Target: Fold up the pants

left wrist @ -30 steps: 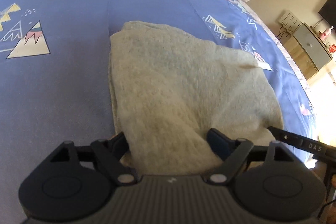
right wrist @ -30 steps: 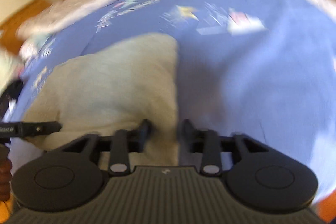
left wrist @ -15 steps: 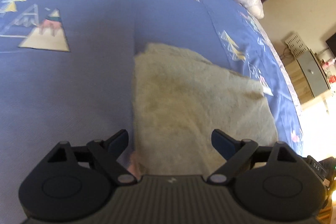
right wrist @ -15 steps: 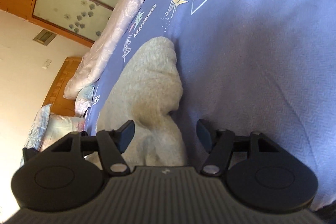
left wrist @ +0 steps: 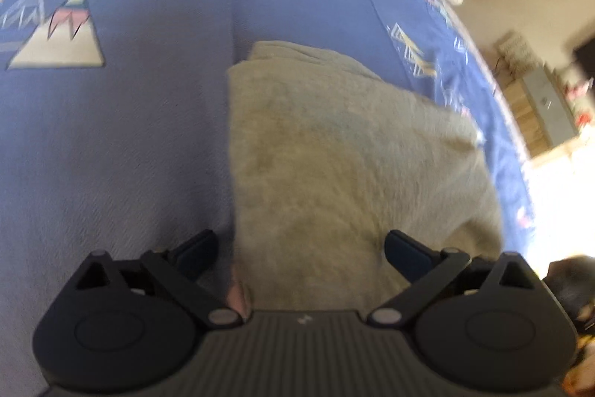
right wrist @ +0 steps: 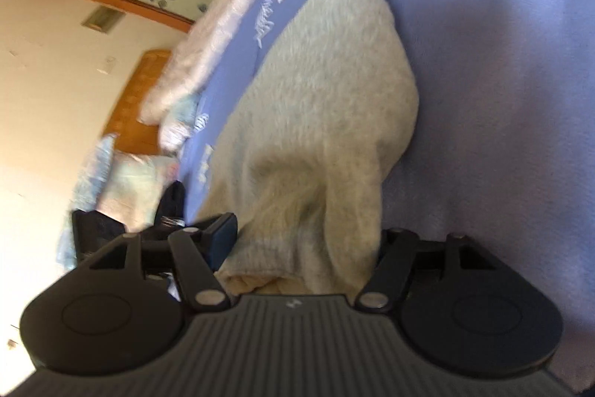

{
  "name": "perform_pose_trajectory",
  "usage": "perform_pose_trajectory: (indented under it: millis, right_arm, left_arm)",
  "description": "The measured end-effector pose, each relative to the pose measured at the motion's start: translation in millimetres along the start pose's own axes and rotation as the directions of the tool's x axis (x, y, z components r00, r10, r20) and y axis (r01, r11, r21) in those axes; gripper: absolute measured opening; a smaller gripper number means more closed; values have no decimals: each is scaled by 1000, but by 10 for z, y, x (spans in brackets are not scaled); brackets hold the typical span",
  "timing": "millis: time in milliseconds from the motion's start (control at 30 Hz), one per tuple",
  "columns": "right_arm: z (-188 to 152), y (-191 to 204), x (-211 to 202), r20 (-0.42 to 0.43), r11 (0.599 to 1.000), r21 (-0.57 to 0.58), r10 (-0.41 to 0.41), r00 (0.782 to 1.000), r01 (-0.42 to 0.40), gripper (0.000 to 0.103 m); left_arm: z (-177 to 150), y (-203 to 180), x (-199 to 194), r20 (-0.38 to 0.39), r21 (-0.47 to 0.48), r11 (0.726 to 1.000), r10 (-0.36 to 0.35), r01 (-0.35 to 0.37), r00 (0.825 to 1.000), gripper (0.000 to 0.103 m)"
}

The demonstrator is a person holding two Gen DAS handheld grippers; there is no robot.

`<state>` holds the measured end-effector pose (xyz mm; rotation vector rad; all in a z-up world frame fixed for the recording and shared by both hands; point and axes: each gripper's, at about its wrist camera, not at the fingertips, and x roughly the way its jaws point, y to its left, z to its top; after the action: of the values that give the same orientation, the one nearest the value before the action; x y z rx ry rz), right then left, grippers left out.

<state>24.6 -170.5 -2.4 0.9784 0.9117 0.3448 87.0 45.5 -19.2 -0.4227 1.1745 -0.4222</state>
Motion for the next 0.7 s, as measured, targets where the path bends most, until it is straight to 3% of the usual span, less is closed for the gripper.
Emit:
perform_pose_trajectory:
  millis: [67,100,133,200,267,433,600,700]
  right_arm:
    - [15,37,38,-1,1000,-14,-23,1000,23,67]
    - [32,42,40,2,999,-8,-38,999,38,47]
    - [58,30,25,4,999,7,-43,999,43,37]
    - [120,-25,-81,35,997,73,-3,999,1,30]
    - [185,-12,-225,84,996,89,11,996,-18,29]
    - [347,-22,-563,189,997,71,-38,981,25,28]
    - [264,-317,-597,179,984,174,-69,981,37,29]
    - [207,-472,-517,157,975,215,-93,983,58,29]
  left_arm:
    - [17,86,-14,1,-49,998,-28,28,1000,100]
    - [28,86,-6,3,-60,998,-30,30,1000,100]
    - [32,76,1,4,-64,998,-27,27,1000,100]
    - [1,41,23,2,-56,998,-22,22,1000,101]
    - [-21,-15,57,-4,-52,998,-33,32,999,101]
    - [-48,-221,243,-33,-46,995,-86,85,996,102]
    - [-113,-473,391,-56,2,996,-93,93,994,102]
    - [-178,-594,433,-40,44,997,-55,57,998,102]
